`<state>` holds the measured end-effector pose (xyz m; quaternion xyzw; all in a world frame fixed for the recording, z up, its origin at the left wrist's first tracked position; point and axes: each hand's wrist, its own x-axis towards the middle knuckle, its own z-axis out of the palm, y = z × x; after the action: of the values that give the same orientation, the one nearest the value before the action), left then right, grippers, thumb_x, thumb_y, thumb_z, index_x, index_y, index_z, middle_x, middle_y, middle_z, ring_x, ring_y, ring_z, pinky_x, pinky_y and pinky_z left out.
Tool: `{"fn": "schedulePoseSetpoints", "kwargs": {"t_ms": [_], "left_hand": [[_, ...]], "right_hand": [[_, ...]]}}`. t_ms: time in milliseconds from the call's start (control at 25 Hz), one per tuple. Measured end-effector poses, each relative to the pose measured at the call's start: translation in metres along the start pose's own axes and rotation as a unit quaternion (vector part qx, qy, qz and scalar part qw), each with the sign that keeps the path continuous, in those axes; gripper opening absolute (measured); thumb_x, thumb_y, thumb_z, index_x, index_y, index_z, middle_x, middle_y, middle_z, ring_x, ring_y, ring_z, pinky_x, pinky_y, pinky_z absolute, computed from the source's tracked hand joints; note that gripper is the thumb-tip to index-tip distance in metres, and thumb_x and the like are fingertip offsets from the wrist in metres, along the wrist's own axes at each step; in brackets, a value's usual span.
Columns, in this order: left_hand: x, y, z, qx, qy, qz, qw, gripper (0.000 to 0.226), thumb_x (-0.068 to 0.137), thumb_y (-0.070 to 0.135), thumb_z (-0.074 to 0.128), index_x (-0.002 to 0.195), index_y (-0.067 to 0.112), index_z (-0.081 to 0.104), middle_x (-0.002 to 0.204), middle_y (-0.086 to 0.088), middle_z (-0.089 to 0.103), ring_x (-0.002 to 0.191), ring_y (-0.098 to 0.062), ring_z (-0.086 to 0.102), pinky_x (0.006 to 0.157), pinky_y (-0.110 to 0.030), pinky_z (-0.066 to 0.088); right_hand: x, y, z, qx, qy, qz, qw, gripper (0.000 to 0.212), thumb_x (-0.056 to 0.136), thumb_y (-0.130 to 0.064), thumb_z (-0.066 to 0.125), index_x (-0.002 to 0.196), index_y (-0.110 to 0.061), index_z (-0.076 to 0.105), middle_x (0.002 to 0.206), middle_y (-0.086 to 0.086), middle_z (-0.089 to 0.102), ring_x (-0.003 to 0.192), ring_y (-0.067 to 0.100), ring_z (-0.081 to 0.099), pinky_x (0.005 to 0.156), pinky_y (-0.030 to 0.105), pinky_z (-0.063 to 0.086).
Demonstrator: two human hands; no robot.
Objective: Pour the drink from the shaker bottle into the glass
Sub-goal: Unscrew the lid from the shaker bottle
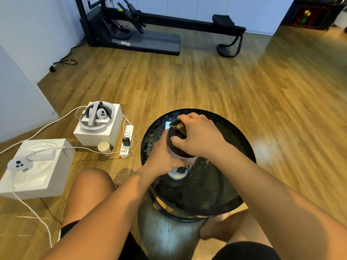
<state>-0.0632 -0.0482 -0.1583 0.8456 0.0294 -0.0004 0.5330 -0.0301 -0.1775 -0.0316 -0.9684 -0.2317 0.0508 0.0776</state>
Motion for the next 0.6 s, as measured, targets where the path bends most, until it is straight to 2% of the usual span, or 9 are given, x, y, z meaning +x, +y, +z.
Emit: {"fn": "schedulePoseSetpoints", "kwargs": {"t_ms": [120,200,240,320,400,440,480,520,600], "left_hand": [[-0.001,0.001,0.000,-0.013,0.003,-0.004,1.000,0.093,0.044,0.059,0.093,0.122,0.037,0.049,0.095,0.030,0.067,0.094,0.017,0.063,0.069,-0.004,0.044],[-0.001,0.000,0.001,-0.020,-0.004,-0.002,1.000,0.092,0.047,0.049,0.096,0.125,0.040,0.049,0.099,0.025,0.069,0.097,0.009,0.067,0.073,-0.008,0.047],[0.000,-0.001,0.001,-0.018,-0.005,0.001,1.000,0.094,0.051,0.039,0.098,0.127,0.041,0.044,0.102,0.023,0.067,0.097,0.011,0.065,0.076,-0.008,0.048],[-0.001,-0.005,0.002,-0.017,-0.024,0.005,1.000,0.090,0.065,0.010,0.095,0.135,0.023,0.040,0.111,0.025,0.054,0.103,0.012,0.057,0.084,-0.007,0.045],[-0.003,-0.009,0.002,-0.008,-0.041,0.002,0.999,0.077,0.075,-0.010,0.083,0.140,0.002,0.043,0.115,0.016,0.051,0.113,-0.002,0.054,0.081,0.001,0.040],[-0.003,-0.009,0.002,-0.012,-0.036,-0.010,0.999,0.082,0.073,-0.010,0.085,0.142,0.007,0.045,0.118,0.012,0.055,0.115,-0.006,0.057,0.074,0.006,0.038],[-0.002,-0.007,0.002,-0.018,-0.028,-0.009,0.999,0.089,0.067,-0.003,0.090,0.141,0.022,0.046,0.122,0.011,0.059,0.114,0.001,0.061,0.071,0.006,0.039],[0.000,-0.007,0.002,-0.024,-0.021,0.000,0.999,0.088,0.061,0.011,0.096,0.129,0.037,0.047,0.119,0.016,0.061,0.106,0.013,0.063,0.069,0.003,0.043],[0.002,-0.002,0.002,-0.016,-0.011,-0.003,1.000,0.077,0.051,0.036,0.100,0.108,0.043,0.049,0.104,0.022,0.065,0.092,0.023,0.060,0.068,-0.004,0.046]], "right_hand": [[0.004,-0.002,-0.001,0.061,-0.010,-0.045,0.997,0.051,0.076,-0.044,0.059,0.122,-0.023,0.051,0.111,-0.004,0.054,0.113,0.025,0.049,0.111,0.050,0.024],[0.003,-0.006,-0.001,0.073,-0.008,-0.080,0.994,0.041,0.073,-0.039,0.058,0.112,-0.025,0.053,0.101,-0.010,0.052,0.108,0.019,0.050,0.117,0.051,0.012],[0.002,-0.009,0.001,0.069,0.002,-0.106,0.992,0.038,0.072,-0.038,0.057,0.109,-0.025,0.055,0.097,-0.010,0.055,0.103,0.017,0.052,0.117,0.048,0.011],[-0.004,-0.016,0.007,0.057,0.021,-0.165,0.984,0.033,0.075,-0.034,0.058,0.106,-0.023,0.059,0.083,-0.007,0.060,0.087,0.014,0.054,0.117,0.040,0.015],[-0.009,-0.022,0.012,0.066,0.021,-0.202,0.977,0.030,0.080,-0.030,0.058,0.108,-0.020,0.061,0.076,-0.003,0.061,0.078,0.014,0.055,0.109,0.036,0.030],[-0.009,-0.023,0.010,0.094,0.029,-0.196,0.976,0.031,0.082,-0.031,0.058,0.110,-0.019,0.062,0.082,-0.002,0.062,0.081,0.016,0.056,0.100,0.037,0.038],[-0.008,-0.022,0.007,0.106,0.051,-0.173,0.978,0.034,0.084,-0.037,0.059,0.114,-0.020,0.061,0.091,-0.001,0.062,0.089,0.018,0.056,0.091,0.039,0.043],[-0.006,-0.019,0.004,0.071,0.080,-0.132,0.985,0.042,0.085,-0.047,0.058,0.118,-0.022,0.059,0.101,0.000,0.061,0.097,0.022,0.055,0.086,0.040,0.045],[0.000,-0.012,0.000,-0.069,0.072,-0.006,0.995,0.064,0.082,-0.070,0.048,0.127,-0.025,0.052,0.117,0.006,0.054,0.108,0.032,0.050,0.083,0.041,0.044]]}}
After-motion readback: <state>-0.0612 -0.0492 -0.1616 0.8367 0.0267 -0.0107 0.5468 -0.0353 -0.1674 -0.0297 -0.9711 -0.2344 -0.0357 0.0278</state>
